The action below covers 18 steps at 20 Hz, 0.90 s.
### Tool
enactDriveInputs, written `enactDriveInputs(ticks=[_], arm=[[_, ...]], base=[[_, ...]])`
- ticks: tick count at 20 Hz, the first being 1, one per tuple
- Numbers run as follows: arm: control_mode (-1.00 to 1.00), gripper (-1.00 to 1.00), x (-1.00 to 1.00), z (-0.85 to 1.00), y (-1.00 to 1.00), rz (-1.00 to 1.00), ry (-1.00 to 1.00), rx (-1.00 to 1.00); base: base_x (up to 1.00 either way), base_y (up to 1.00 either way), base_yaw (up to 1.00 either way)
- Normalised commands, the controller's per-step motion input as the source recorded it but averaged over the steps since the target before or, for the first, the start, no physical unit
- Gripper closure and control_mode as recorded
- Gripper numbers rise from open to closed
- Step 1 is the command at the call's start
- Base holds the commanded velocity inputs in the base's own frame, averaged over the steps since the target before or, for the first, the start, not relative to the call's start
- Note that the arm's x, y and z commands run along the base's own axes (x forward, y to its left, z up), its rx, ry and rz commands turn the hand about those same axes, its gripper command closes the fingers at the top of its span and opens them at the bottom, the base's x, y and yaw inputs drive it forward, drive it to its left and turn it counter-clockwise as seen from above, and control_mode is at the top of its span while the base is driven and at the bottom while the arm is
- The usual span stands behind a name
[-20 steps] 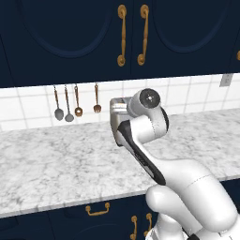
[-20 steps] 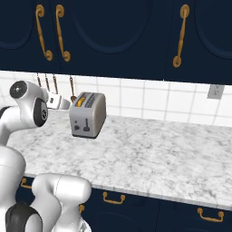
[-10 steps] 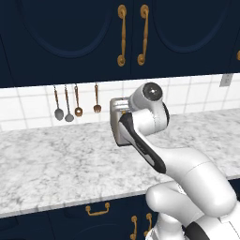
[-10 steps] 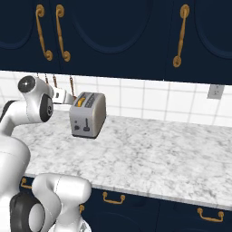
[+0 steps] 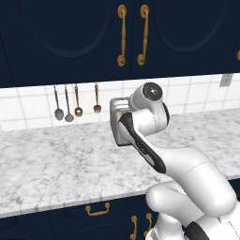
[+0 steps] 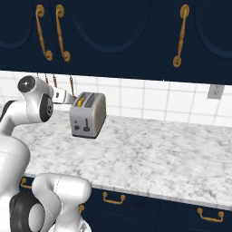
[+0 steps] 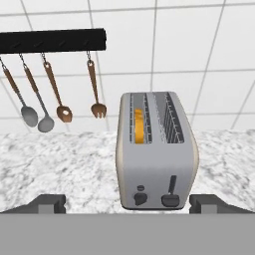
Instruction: Start the toaster. Once the lever pops up, take the bread to the plate on the dining counter.
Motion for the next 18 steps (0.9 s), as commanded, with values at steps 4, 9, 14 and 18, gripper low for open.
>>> enactDriveInputs(ticks=[4, 9, 14, 18], arm=[[-1.00, -1.00, 0.00, 0.00, 0.00, 0.00, 0.00, 0.00], [-1.00, -1.00, 0.00, 0.00, 0.00, 0.00, 0.00, 0.00], [-1.00, -1.00, 0.00, 0.00, 0.00, 0.00, 0.00, 0.00], [-1.00, -1.00, 0.00, 0.00, 0.00, 0.00, 0.00, 0.00]], base=[[0.00, 0.00, 0.00], [0.00, 0.00, 0.00], [0.00, 0.00, 0.00], [0.00, 0.00, 0.00]])
